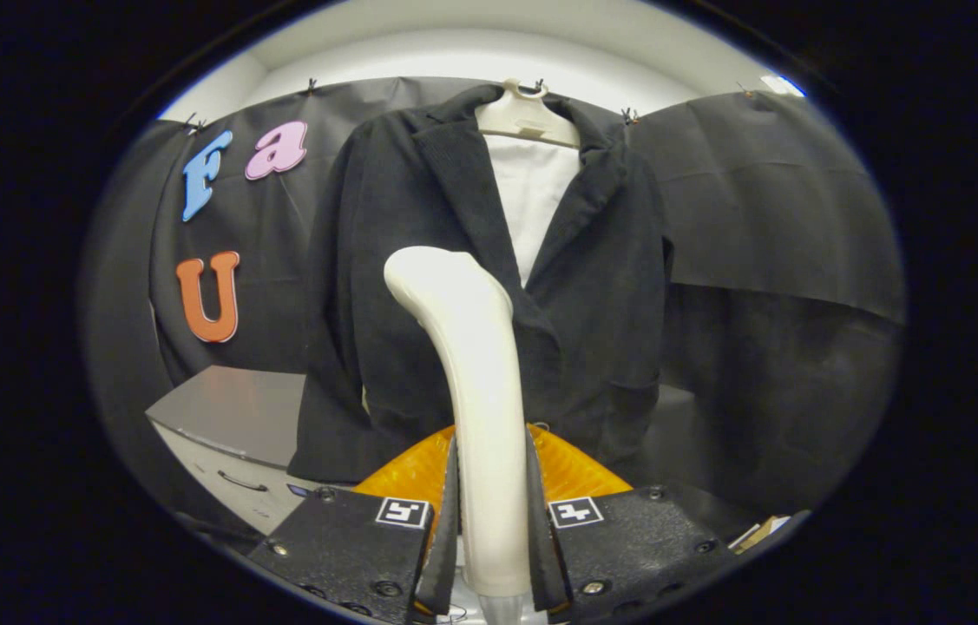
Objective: Iron the clothes twice with a garment steamer, once on the left side and once on the right side.
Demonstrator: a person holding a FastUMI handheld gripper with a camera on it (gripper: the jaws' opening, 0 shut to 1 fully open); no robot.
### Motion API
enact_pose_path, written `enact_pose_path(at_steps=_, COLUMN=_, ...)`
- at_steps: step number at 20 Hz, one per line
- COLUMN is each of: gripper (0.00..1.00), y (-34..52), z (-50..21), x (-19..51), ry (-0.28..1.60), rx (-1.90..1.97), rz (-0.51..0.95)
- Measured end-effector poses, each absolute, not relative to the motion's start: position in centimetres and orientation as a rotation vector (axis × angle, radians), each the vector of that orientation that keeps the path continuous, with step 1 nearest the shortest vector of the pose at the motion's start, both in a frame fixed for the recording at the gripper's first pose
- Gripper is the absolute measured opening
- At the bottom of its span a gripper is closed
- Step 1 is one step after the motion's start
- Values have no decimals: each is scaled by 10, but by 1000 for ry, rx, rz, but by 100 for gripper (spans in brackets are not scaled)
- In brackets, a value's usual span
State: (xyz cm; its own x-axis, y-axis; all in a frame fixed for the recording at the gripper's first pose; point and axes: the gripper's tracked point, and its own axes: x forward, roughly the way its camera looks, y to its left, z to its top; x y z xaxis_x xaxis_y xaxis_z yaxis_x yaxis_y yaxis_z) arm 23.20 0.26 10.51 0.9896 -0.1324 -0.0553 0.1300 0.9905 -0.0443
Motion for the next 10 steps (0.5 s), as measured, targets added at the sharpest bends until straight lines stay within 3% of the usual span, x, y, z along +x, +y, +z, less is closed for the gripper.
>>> enact_pose_path(at_steps=10, gripper=37, y=-11, z=24, x=234, ry=185, rx=-31, rz=-137)
